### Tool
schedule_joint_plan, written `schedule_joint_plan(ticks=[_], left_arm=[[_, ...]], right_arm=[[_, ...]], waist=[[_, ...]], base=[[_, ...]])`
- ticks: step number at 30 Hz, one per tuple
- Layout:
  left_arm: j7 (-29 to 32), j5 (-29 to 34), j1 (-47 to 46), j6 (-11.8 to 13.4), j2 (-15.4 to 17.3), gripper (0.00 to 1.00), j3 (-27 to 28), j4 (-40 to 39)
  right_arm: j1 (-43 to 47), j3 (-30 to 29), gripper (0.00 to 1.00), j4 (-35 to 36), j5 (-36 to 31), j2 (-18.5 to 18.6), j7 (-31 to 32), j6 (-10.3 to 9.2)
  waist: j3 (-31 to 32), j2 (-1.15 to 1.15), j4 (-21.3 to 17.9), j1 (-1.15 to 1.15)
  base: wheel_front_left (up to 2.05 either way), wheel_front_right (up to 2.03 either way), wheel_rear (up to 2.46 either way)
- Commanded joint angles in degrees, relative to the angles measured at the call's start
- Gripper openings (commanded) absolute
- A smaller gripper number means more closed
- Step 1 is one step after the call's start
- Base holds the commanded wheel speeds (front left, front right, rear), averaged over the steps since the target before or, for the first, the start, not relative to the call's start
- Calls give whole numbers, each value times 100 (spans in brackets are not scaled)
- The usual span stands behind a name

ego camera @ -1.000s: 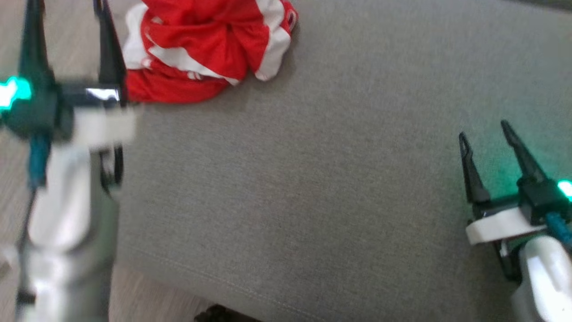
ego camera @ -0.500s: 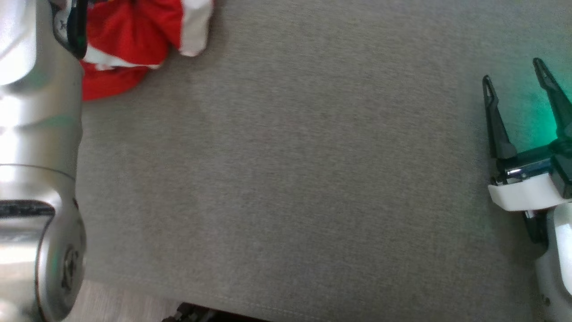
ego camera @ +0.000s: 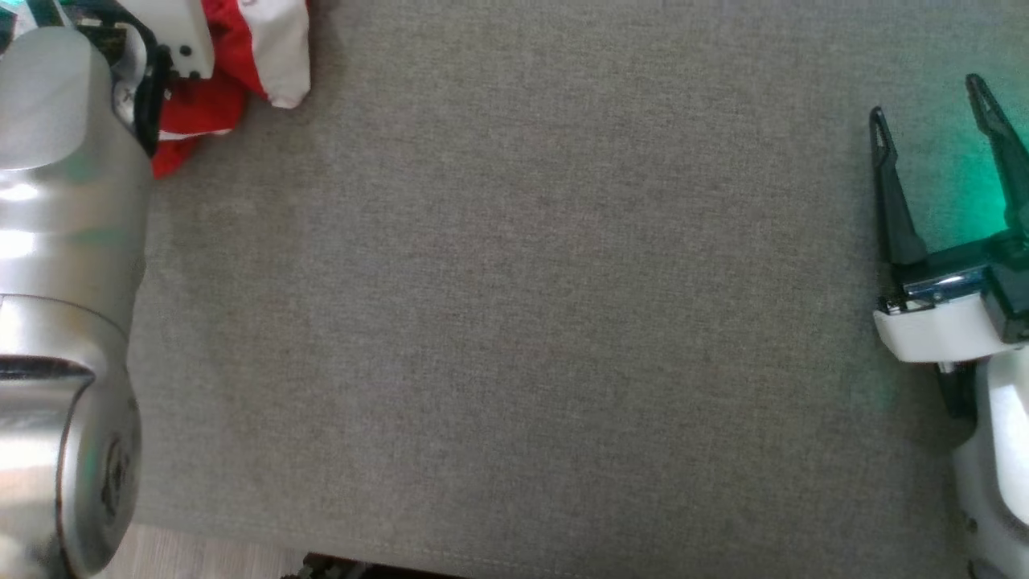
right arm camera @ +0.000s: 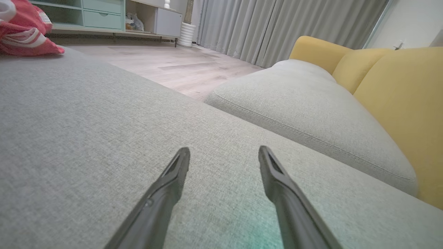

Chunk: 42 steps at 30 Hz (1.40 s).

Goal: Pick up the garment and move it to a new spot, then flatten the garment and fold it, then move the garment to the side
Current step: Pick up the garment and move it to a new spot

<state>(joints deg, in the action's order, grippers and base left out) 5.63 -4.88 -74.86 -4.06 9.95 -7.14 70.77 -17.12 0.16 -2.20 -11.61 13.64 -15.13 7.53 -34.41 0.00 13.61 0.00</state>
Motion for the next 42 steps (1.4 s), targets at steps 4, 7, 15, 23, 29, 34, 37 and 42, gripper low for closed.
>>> schedule_joint_plan(ticks=[4,7,15,23,29,34,37,42], left_arm=[[-532,51,-403,-61,416,0,-21,-235],[-789,159,-590,-121,477,0,-183,-354],[-1128,415,-967,-278,450,0,-694,-775],[-1177,147,-710,-339,3,0,-1391,-1304],[-1115,-635,223,-341,-204,0,-2029,-2128],[-1167,-925,1345,-342,-328,0,-2445,-2960],[-1275,-902,2085,-316,-424,0,-2734,-3193],[-1600,-929,2997,-271,-553,0,-3093,-3029]], right_arm=[[136,184,100,-185,44,-241,13,-4],[172,179,100,-263,78,-424,13,-4],[345,202,100,-321,247,-880,13,-4],[757,434,100,-135,477,-1069,13,-4],[854,574,100,21,1118,-1074,13,-4],[745,663,100,200,1296,-1075,13,-4],[670,706,100,237,1375,-1075,13,-4],[554,848,100,244,1585,-1076,13,-4]], waist=[[518,0,-7,0],[915,0,-86,0],[1817,0,-497,0],[2696,0,-1391,0],[2806,0,-2286,0],[2436,0,-2884,0],[2142,0,-3156,0],[1667,0,-3416,0]], base=[[0,0,0],[0,0,0],[0,0,0],[0,0,0],[0,0,0],[0,0,0],[0,0,0],[0,0,0]])
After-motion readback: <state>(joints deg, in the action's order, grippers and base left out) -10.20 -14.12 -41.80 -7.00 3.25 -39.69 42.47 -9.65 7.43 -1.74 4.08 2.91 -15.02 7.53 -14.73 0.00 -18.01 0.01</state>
